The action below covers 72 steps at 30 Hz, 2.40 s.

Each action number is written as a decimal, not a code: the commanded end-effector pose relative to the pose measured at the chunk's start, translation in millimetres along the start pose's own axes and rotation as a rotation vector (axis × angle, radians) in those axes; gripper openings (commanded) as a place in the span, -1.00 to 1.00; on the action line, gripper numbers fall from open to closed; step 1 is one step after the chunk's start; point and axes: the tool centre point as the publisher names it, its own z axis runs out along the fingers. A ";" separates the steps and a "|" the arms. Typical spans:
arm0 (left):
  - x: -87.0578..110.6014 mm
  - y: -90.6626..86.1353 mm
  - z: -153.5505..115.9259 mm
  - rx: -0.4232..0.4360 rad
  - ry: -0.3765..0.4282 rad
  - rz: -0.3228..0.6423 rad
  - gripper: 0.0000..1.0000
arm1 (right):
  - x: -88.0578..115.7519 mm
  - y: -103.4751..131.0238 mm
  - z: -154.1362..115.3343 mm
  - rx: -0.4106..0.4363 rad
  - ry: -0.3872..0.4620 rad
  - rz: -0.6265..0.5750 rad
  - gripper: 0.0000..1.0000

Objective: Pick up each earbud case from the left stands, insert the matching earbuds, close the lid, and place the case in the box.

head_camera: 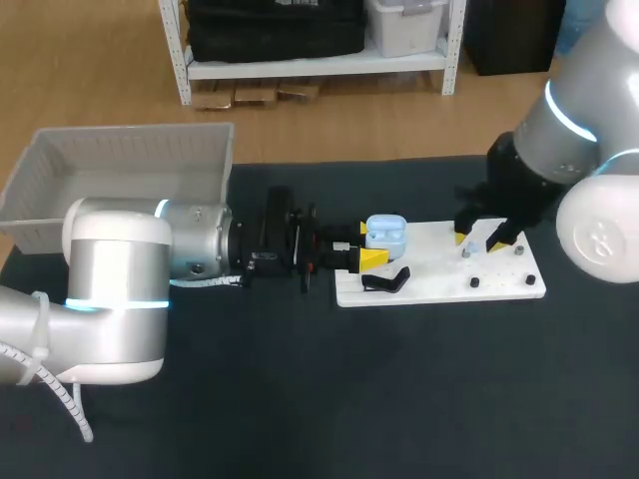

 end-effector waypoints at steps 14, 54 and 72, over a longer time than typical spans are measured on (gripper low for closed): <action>0.6 -1.6 0.1 -0.006 -0.002 0.003 -1.00 | -10.1 -11.1 17.0 0.011 0.015 0.002 -0.05; 0.6 -1.6 0.1 -0.006 -0.002 0.003 -1.00 | -12.9 -12.5 30.5 0.053 0.058 0.011 -0.35; 0.6 -1.6 0.1 -0.006 -0.002 0.003 -1.00 | -11.9 -14.1 27.3 0.061 0.055 0.006 -1.00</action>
